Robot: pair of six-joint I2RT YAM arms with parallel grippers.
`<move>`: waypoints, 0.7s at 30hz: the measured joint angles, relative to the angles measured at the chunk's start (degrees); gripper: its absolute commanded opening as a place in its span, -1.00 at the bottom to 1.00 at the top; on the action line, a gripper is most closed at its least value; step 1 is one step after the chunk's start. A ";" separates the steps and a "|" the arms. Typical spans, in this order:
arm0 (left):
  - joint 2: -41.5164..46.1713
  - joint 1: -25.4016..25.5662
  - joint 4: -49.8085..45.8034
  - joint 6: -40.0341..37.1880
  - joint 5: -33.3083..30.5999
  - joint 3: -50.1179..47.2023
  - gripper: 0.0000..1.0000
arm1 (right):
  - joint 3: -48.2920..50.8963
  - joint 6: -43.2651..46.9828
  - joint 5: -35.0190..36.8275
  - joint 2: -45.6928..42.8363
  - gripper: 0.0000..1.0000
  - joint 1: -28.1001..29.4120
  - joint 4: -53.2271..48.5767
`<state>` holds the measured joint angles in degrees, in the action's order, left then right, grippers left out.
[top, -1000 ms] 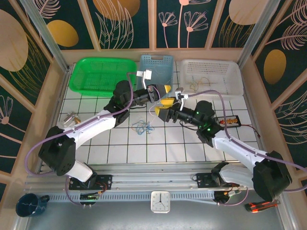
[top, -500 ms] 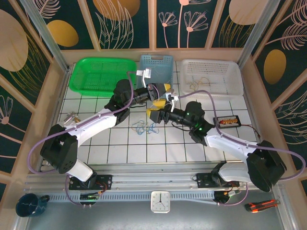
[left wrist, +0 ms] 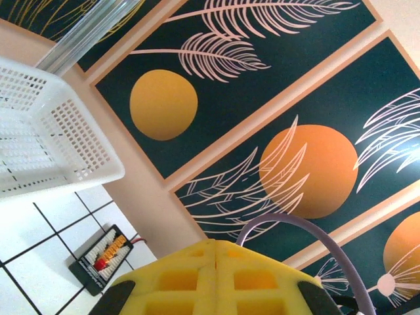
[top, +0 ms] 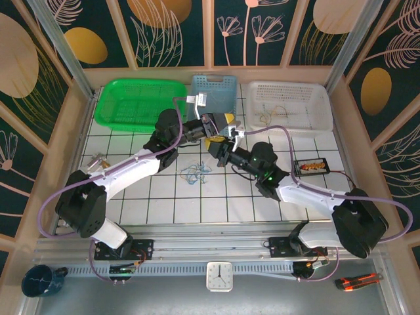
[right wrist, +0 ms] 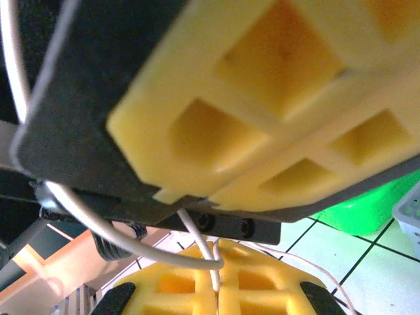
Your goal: Untangle the cables
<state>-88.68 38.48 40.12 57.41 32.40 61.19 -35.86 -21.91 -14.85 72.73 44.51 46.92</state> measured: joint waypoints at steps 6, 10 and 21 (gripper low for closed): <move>0.02 0.11 1.22 0.00 -0.09 0.00 0.06 | 0.92 0.15 3.80 -3.15 -1.00 0.11 -1.01; 0.24 0.11 -1.14 -2.25 -1.01 0.00 0.46 | 1.27 0.20 7.17 -6.88 -1.00 -0.52 -2.82; 1.46 0.13 -14.34 -12.00 -5.51 0.11 0.70 | 1.27 0.15 9.40 -13.25 -1.00 -7.65 -11.58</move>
<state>-87.22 38.61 25.78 45.41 26.89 61.30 -34.59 -21.76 -5.45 59.48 36.86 35.33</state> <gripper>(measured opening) 0.858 0.054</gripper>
